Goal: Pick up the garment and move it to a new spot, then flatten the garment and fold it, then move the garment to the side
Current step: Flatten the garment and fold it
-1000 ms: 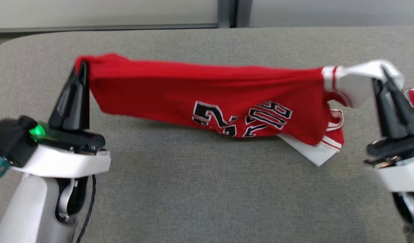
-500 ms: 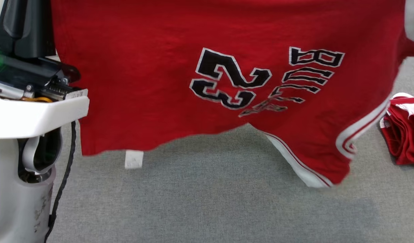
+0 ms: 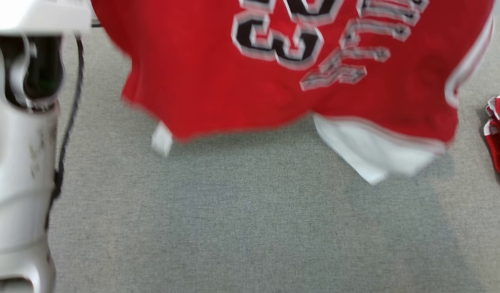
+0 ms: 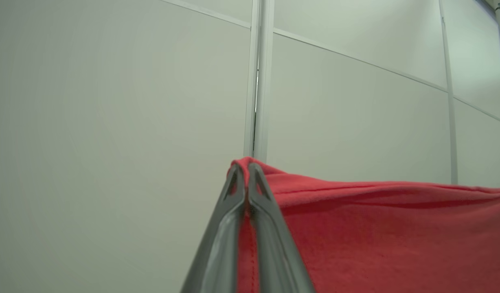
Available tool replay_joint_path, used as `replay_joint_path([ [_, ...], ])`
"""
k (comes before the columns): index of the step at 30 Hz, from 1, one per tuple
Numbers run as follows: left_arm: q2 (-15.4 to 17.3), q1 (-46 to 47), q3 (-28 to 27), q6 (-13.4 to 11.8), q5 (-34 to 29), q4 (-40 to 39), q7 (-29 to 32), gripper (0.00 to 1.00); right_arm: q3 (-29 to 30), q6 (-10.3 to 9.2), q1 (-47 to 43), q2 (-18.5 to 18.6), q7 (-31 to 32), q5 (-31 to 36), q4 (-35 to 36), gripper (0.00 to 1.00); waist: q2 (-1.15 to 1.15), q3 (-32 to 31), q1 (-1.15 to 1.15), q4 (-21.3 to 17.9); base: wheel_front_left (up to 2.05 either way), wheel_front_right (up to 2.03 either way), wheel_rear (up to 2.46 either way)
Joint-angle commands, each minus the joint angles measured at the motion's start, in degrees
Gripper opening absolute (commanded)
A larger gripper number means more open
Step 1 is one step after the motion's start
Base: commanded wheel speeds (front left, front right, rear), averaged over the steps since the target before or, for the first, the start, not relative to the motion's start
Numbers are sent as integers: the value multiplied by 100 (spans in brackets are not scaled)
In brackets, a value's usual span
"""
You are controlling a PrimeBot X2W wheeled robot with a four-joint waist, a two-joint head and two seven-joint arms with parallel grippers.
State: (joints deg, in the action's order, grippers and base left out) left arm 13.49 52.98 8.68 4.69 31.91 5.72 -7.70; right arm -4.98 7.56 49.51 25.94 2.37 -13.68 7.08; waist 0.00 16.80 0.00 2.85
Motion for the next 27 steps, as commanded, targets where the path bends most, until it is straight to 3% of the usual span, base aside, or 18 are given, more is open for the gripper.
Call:
replay_joint_path([
  [1,0,238,-33,46,68,245,-91,0,-108,-14,294,-35,-66,-7,-190,0,0,101,0,-15,0,0,0],
  [6,-47,1382,79,203,76,1922,-495,0,-677,-14,1703,-580,-483,-208,-1762,0,0,46,0,-179,0,0,0],
  [12,-46,1923,248,272,15,3525,-683,0,-1241,-14,2373,-1191,-906,-258,-3526,0,0,70,0,-369,0,0,0],
  [20,-386,1140,637,286,342,5183,-740,0,-1839,-13,1756,-1911,-1446,-642,-5570,0,0,340,0,-439,0,0,0],
  [24,-572,570,783,287,730,5525,-751,0,-2057,-13,1109,-2058,-1667,-918,-6045,0,0,448,0,-405,0,0,0],
  [27,-609,196,860,283,901,5475,-750,0,-2092,-13,586,-2085,-1743,-1115,-6026,0,0,493,0,-372,0,0,0],
])
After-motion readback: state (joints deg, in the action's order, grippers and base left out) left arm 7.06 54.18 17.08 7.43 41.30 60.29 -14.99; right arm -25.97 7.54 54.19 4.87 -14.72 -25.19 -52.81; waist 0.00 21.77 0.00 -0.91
